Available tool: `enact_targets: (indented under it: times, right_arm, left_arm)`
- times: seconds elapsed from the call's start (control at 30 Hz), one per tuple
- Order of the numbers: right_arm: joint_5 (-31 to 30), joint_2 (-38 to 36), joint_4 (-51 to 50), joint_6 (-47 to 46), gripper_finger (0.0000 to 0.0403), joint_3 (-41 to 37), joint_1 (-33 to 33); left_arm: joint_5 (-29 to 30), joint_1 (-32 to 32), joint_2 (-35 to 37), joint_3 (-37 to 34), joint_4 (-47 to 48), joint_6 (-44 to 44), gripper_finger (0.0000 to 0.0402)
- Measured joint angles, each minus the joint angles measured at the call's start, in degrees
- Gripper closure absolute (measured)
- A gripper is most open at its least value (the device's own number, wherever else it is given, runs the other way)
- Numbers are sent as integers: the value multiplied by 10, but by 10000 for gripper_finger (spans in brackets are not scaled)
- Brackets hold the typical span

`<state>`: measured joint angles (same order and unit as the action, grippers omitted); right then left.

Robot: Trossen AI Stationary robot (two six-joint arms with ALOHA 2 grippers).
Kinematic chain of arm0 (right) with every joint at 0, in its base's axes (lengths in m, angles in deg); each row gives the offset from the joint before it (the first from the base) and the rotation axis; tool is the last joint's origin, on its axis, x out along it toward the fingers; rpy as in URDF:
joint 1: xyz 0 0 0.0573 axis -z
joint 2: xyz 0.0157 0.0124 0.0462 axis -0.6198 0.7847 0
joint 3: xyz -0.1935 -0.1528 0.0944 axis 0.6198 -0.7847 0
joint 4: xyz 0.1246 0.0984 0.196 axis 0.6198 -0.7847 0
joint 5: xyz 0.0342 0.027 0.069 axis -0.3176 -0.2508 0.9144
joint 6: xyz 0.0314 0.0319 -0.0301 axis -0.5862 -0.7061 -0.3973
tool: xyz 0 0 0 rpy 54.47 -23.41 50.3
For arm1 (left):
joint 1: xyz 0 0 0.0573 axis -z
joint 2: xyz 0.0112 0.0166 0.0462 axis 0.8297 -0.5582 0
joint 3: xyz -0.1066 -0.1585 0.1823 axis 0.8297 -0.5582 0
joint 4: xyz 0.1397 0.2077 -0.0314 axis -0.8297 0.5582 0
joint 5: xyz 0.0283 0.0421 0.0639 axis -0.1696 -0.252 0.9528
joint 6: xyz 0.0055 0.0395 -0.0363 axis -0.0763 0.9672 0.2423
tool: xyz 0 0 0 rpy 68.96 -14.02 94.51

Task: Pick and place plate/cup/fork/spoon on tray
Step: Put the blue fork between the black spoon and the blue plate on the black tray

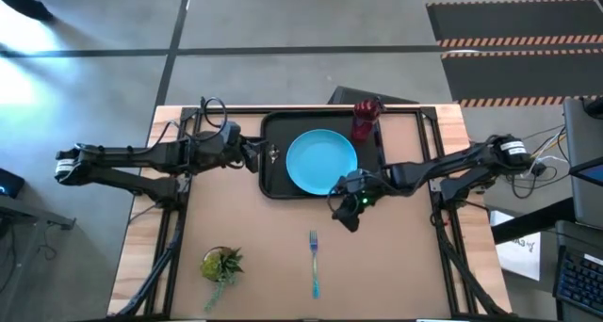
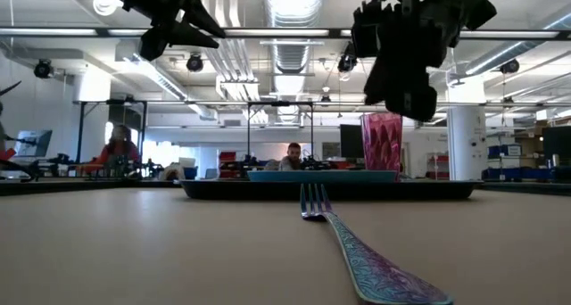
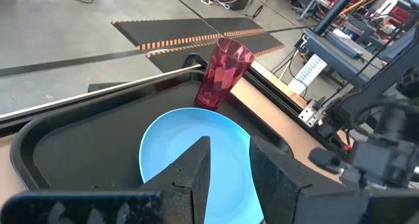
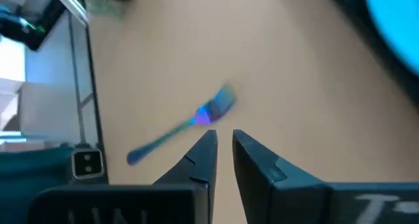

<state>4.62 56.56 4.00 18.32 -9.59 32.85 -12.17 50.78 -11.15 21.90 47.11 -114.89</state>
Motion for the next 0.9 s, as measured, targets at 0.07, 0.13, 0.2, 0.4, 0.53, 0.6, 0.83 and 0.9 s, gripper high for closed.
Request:
enact_targets:
  times: [0.07, 0.13, 0.2, 0.4, 0.53, 0.6, 0.83, 0.9]
  right_arm:
    - [11, 18, 9, -17, 354, 0, -8]
    - [16, 39, 29, -32, 342, 0, -17]
    - [20, 62, 60, -44, 328, 0, -25]
    - [45, 126, 147, -78, 287, 0, -28]
    - [69, 168, 151, -87, 269, 18, -28]
    - [73, 189, 153, -84, 264, 35, -28]
    - [88, 260, 152, -41, 265, 114, -28]
    - [100, 278, 135, -24, 266, 141, -28]
  left_arm:
    - [-2, 0, 0, 0, 0, 0, 313]
    - [-4, 0, 0, 0, 0, 0, 313]
    - [-8, 0, 0, 0, 1, 0, 313]
    - [-21, 0, 0, 0, 2, 0, 313]
    - [-35, 0, 0, 0, 3, 14, 313]
    - [-39, 0, 0, 0, 3, 14, 313]
    - [-51, 0, 0, 0, 2, 15, 313]
    - [-58, 0, 1, 0, 2, 15, 313]
